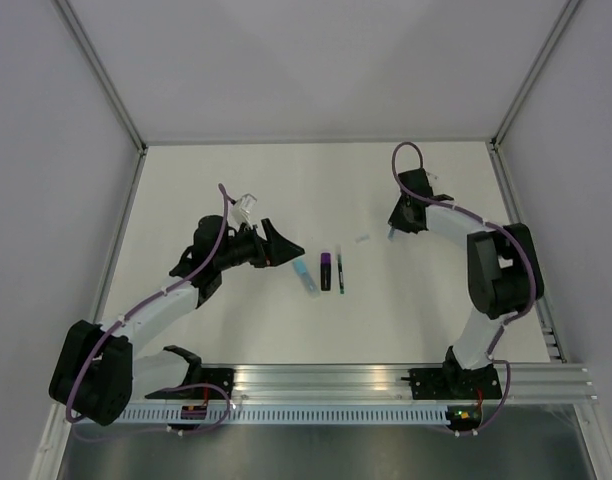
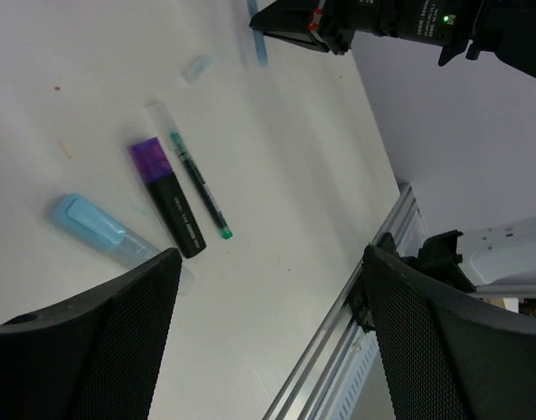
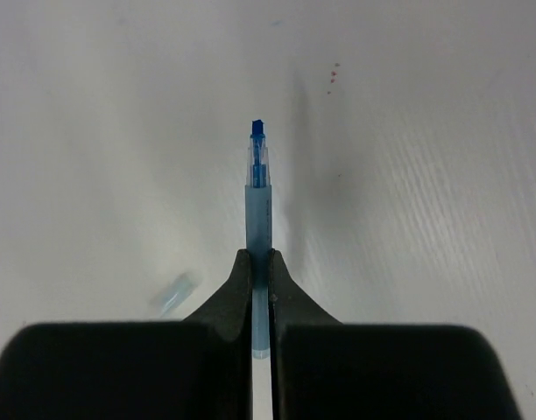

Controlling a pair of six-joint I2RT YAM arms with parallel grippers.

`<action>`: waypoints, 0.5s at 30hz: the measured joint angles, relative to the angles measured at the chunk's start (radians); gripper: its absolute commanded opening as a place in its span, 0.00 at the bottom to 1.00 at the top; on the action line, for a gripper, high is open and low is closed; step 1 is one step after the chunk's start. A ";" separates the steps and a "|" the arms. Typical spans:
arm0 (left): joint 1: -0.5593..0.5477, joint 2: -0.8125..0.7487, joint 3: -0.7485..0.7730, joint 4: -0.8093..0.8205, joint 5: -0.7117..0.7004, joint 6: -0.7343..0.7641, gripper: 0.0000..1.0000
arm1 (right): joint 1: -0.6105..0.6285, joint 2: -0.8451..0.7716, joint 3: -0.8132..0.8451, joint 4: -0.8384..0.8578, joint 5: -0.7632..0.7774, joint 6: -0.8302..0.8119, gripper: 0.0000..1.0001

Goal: Insert the pens into the pen caps

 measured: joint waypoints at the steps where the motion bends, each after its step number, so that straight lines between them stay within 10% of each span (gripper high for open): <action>1: 0.000 -0.002 -0.008 0.033 0.026 -0.002 0.87 | 0.002 -0.058 -0.047 0.027 -0.032 -0.019 0.00; 15: -0.129 -0.001 -0.040 0.409 0.294 -0.062 0.77 | 0.396 -0.756 -0.534 0.616 -0.277 0.007 0.00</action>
